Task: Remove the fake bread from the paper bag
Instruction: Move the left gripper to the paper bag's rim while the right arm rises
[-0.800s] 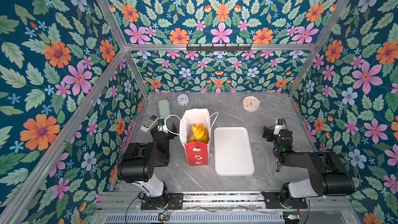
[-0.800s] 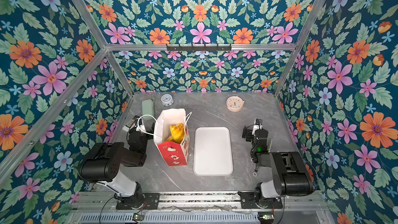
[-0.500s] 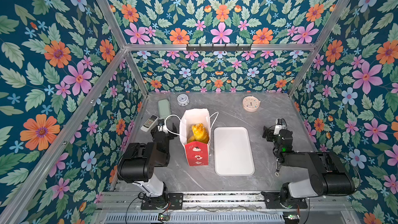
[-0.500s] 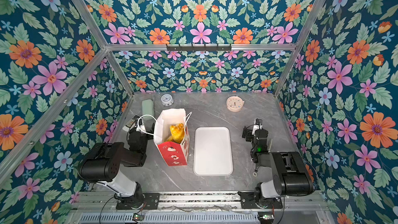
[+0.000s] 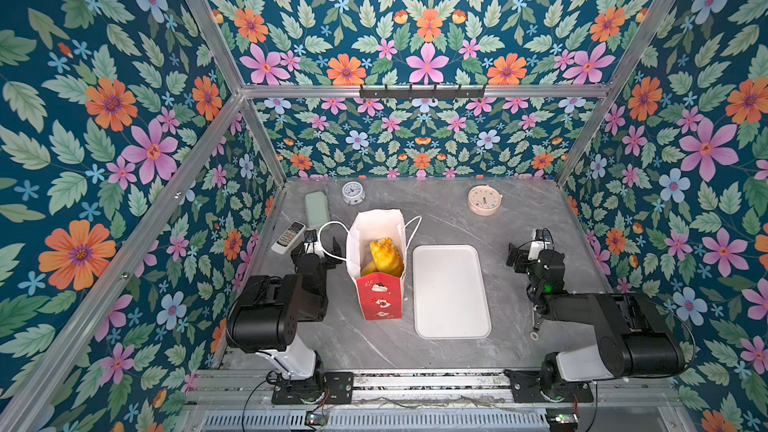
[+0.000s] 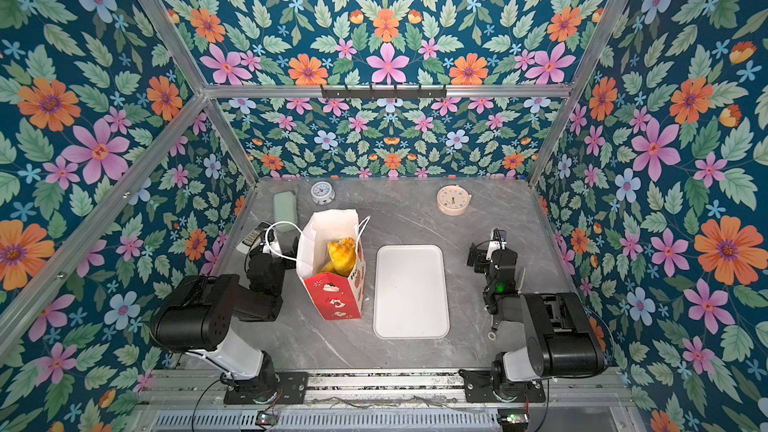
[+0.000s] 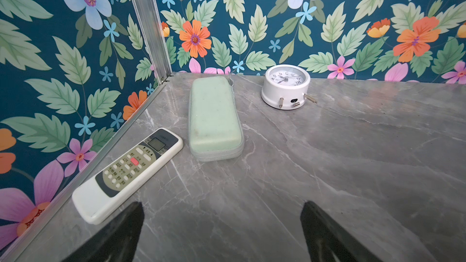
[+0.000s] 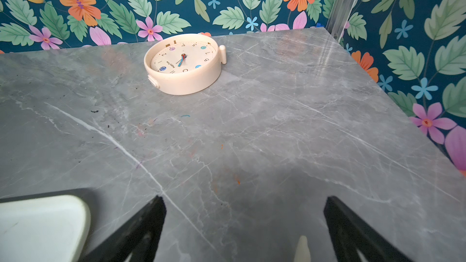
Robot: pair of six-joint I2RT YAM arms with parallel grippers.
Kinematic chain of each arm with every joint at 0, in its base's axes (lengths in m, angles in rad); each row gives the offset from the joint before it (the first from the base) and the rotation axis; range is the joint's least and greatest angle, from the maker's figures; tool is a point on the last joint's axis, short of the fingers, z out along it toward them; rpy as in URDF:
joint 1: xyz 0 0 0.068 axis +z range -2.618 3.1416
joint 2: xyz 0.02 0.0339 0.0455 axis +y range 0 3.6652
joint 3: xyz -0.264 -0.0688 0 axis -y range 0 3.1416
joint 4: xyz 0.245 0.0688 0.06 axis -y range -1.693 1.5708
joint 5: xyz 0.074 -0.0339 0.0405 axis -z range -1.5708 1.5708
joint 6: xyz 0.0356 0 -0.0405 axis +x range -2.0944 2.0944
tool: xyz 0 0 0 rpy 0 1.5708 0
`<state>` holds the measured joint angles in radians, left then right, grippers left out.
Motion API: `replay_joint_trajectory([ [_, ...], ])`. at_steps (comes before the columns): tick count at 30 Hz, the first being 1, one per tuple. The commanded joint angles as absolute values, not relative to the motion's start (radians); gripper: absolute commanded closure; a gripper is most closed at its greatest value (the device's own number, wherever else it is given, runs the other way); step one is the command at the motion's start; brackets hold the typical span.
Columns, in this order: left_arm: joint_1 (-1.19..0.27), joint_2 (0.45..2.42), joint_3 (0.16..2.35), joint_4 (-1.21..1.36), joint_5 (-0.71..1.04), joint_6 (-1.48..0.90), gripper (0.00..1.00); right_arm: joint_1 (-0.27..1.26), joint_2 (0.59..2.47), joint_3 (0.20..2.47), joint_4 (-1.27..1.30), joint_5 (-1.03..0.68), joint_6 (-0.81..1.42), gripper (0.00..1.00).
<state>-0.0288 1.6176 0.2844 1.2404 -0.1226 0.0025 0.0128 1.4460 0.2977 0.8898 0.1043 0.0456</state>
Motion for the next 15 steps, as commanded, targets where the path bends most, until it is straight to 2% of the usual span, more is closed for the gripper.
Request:
replay_joint_trajectory([
  [1, -0.029, 1.614, 0.287, 1.254, -0.119, 0.002, 0.00, 0.014, 1.442, 0.302, 0.907, 0.101, 0.040, 0.01],
  [11, -0.028, 1.613, 0.281, 1.264, -0.122, 0.003, 0.00, 0.013, 1.443, 0.296, 0.919, 0.106, 0.036, 0.01],
  [15, -0.028, 1.500, 0.264, 1.200, -0.141, -0.001, 0.00, 0.039, 1.359, 0.293, 0.864, 0.181, 0.029, 0.01],
])
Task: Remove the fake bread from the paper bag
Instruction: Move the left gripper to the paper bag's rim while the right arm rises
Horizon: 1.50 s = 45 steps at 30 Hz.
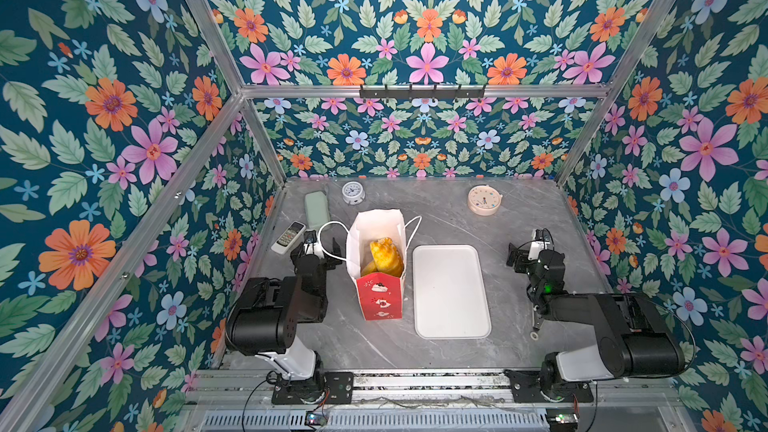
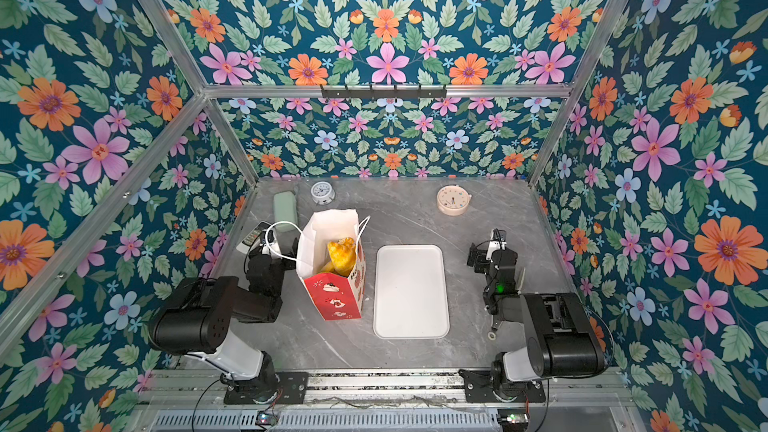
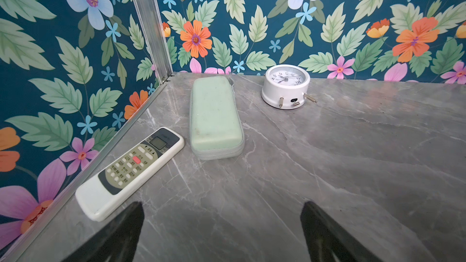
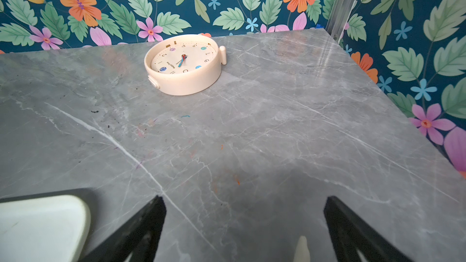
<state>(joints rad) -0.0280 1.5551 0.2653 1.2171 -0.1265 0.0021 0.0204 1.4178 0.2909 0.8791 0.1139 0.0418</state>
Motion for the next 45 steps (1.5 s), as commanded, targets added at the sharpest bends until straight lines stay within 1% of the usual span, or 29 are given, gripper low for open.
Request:
replay_joint_trajectory([
  [1, -0.029, 1.454, 0.270, 1.151, -0.132, 0.006, 0.01, 0.057, 1.316, 0.307, 0.801, 0.205, 0.020, 0.01],
  [4, -0.048, 1.315, 0.285, 1.057, -0.146, 0.005, 0.03, 0.125, 1.220, 0.377, 0.634, 0.292, -0.024, 0.01],
  [5, -0.052, 1.266, 0.288, 1.039, -0.144, -0.008, 0.03, 0.135, 1.198, 0.400, 0.595, 0.300, -0.009, 0.01],
  [7, -0.062, 1.152, 0.332, 0.914, -0.146, -0.046, 0.06, 0.137, 1.156, 0.470, 0.438, 0.274, 0.068, 0.01],
  [9, -0.070, 1.040, 0.435, 0.674, -0.164, -0.119, 0.09, 0.143, 1.134, 0.549, 0.279, 0.245, 0.116, 0.01],
  [12, -0.077, 0.909, 0.546, 0.351, -0.235, -0.318, 0.16, 0.162, 1.092, 0.563, 0.191, 0.222, 0.142, 0.01],
  [15, -0.078, 0.767, 0.627, 0.034, -0.231, -0.431, 0.17, 0.161, 1.054, 0.561, 0.123, 0.186, 0.175, 0.01],
  [18, -0.078, 0.615, 0.731, -0.281, -0.244, -0.448, 0.17, 0.161, 1.022, 0.554, 0.074, 0.162, 0.188, 0.01],
  [20, -0.078, 0.554, 0.833, -0.479, -0.206, -0.428, 0.17, 0.161, 1.003, 0.546, 0.061, 0.155, 0.191, 0.01],
  [22, -0.078, 0.548, 0.963, -0.676, -0.137, -0.418, 0.19, 0.162, 0.994, 0.542, 0.058, 0.156, 0.202, 0.01],
  [24, -0.078, 0.558, 1.061, -0.807, -0.007, -0.413, 0.20, 0.162, 1.004, 0.547, 0.065, 0.149, 0.205, 0.01],
  [27, -0.078, 0.560, 1.092, -0.840, 0.211, -0.450, 0.22, 0.161, 1.045, 0.566, 0.065, 0.140, 0.209, 0.01],
  [30, -0.078, 0.567, 1.024, -0.746, 0.470, -0.476, 0.24, 0.161, 1.074, 0.578, 0.069, 0.122, 0.219, 0.01],
  [31, -0.078, 0.574, 0.999, -0.720, 0.510, -0.480, 0.25, 0.161, 1.077, 0.577, 0.073, 0.119, 0.222, 0.01],
  [37, -0.078, 0.618, 0.894, -0.576, 0.612, -0.477, 0.28, 0.161, 1.034, 0.538, 0.080, 0.147, 0.221, 0.01],
  [45, -0.078, 0.697, 0.845, -0.481, 0.622, -0.472, 0.31, 0.162, 1.020, 0.520, 0.087, 0.161, 0.223, 0.01],
])
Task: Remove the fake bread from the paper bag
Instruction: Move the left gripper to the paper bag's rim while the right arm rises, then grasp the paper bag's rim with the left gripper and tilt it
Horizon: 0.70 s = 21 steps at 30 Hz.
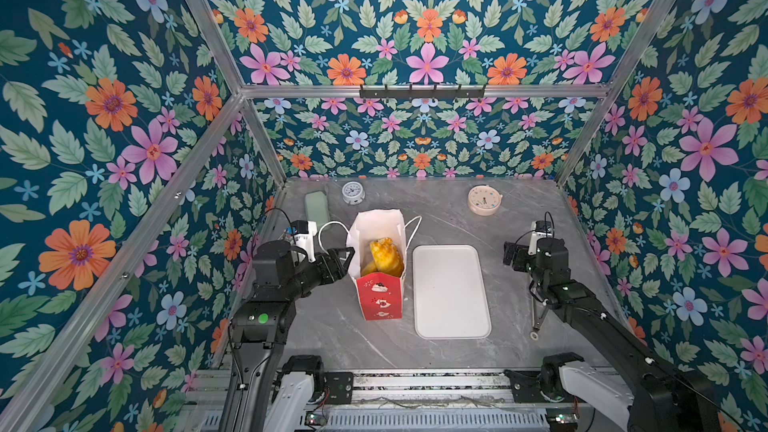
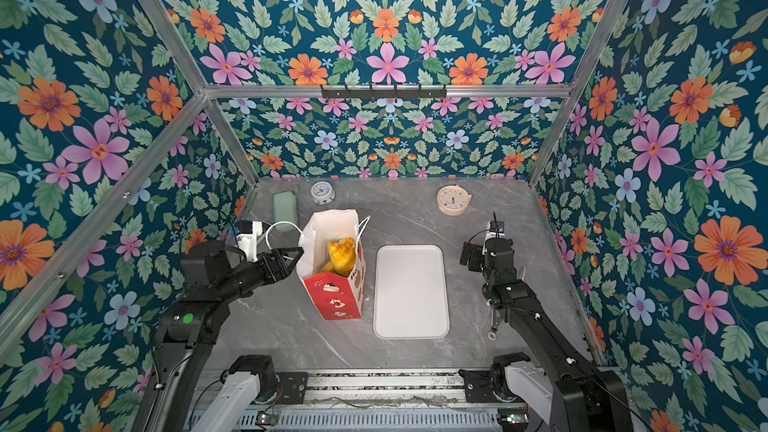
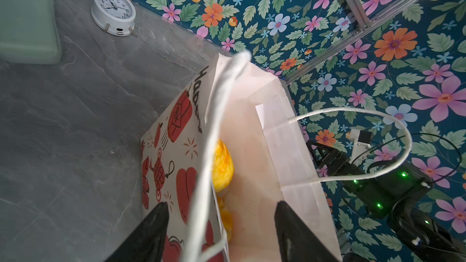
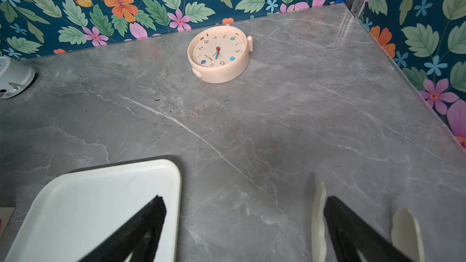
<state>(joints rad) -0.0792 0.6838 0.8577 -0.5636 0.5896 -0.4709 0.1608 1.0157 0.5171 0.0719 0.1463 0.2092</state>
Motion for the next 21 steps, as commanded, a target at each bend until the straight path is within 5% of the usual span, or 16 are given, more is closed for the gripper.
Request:
replay_joint_trajectory([
  [1, -0.080, 0.704, 0.840, -0.475, 0.616, -0.473, 0.32, 0.162, 1.024, 0.521, 0.087, 0.160, 0.223, 0.01],
  [15, -0.173, 0.803, 0.847, -0.433, 0.468, -0.478, 0.46, 0.161, 1.068, 0.518, 0.104, 0.156, 0.233, 0.01],
  [21, -0.240, 0.844, 0.863, -0.438, 0.374, -0.470, 0.63, 0.161, 1.066, 0.516, 0.104, 0.157, 0.235, 0.01],
])
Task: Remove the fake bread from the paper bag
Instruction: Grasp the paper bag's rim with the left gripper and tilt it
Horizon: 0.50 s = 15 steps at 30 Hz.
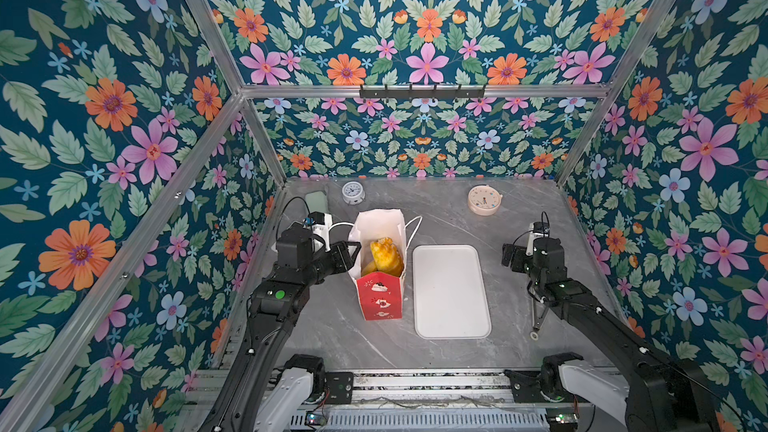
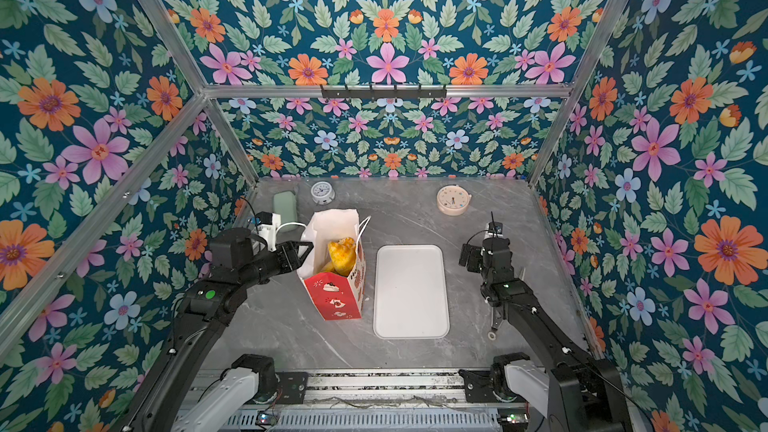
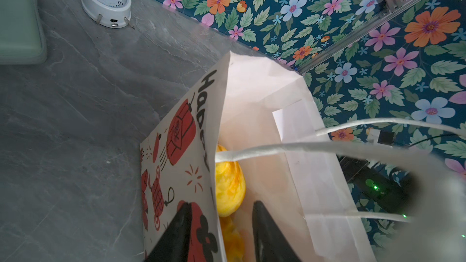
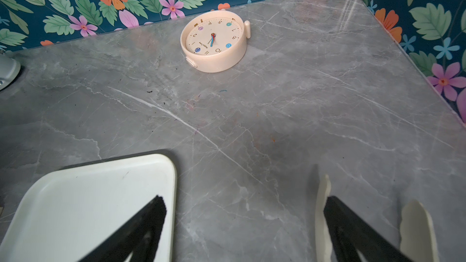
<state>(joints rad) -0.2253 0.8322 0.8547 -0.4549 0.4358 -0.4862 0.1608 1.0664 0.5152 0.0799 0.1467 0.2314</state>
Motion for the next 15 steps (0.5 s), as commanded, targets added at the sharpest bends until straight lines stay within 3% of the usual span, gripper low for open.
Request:
replay_joint_trajectory([
  [1, -0.245, 0.849, 0.866, -0.444, 0.358, -0.467, 0.67, 0.161, 1.066, 0.516, 0.104, 0.156, 0.234, 0.01],
  [9, -0.262, 0.857, 0.890, -0.463, 0.293, -0.456, 1.00, 0.161, 1.068, 0.518, 0.103, 0.156, 0.235, 0.01],
  [15, -0.262, 0.866, 0.909, -0.422, 0.284, -0.469, 1.00, 0.162, 1.057, 0.515, 0.094, 0.159, 0.235, 0.01],
])
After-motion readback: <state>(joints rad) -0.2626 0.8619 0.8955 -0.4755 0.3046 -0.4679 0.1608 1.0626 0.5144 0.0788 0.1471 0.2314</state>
